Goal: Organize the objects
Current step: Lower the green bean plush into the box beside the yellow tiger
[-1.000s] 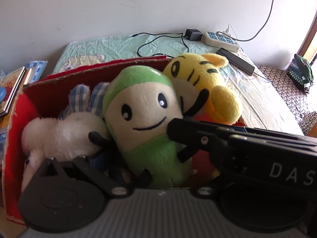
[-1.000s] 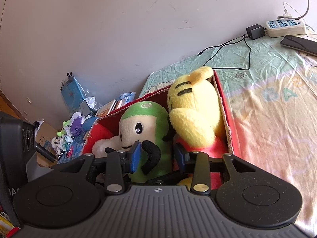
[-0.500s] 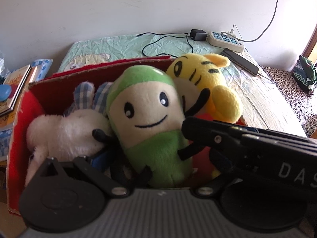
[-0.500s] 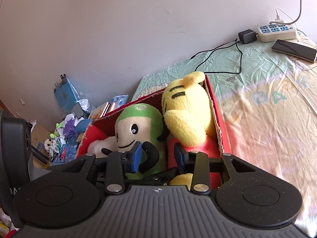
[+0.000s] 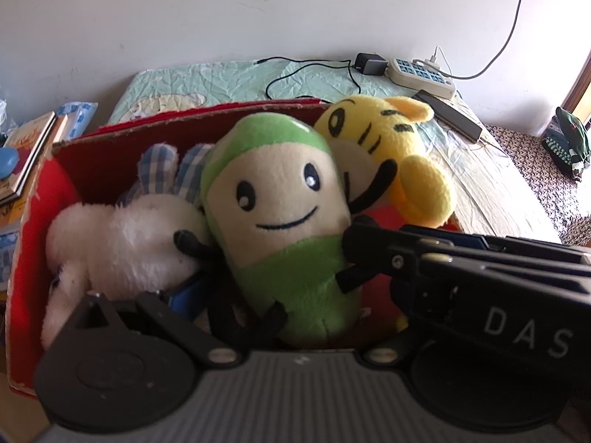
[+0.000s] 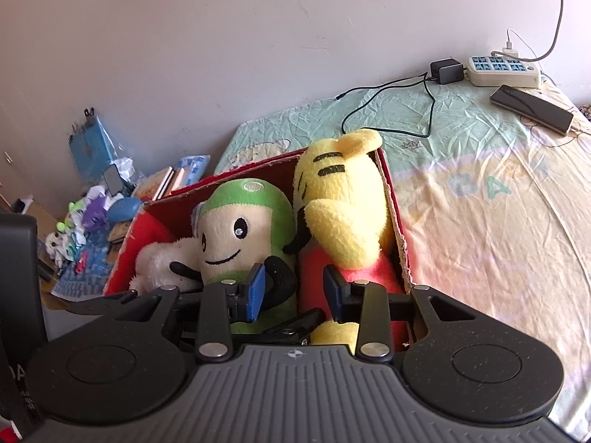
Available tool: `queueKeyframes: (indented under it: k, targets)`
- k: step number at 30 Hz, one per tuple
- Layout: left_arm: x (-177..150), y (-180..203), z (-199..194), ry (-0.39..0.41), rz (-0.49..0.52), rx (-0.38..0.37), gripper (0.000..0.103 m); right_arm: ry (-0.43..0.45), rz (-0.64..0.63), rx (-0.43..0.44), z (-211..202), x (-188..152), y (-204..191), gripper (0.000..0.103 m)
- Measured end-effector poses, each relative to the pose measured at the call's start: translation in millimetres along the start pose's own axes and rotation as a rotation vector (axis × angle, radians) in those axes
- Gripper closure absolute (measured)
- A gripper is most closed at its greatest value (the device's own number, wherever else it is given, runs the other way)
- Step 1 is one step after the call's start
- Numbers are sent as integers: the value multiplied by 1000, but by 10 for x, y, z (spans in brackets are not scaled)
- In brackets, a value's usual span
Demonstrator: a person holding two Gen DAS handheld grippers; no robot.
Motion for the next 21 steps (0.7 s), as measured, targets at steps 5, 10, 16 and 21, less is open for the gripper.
queueKeyframes:
  k: [5,10,16,21]
  targets:
    - [-5,-25,-19,-2,0,-10,1,-17,-11,-26,4,2,-26,66]
    - [-10,-26,-69,-3,-6,-2,2,-24,-13,-42,-23,3,-45,66]
    - [-17,-8,-203,15,2,37,3,-11,-22,-68,-107,13,-70,65]
    - [-34,-28,-326,31,14,104,2,3,-28,-78,-193,6,-91,62]
Point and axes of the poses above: each gripper's, at about its wrist camera, not at the fingertips, and z roughly the way its jaws point, y to its right, x to its top, the point moved 7 cm from there along z, roughly the way its jaws point, and after that the axes turned 1 degree about -z, right-handed, at the moved point
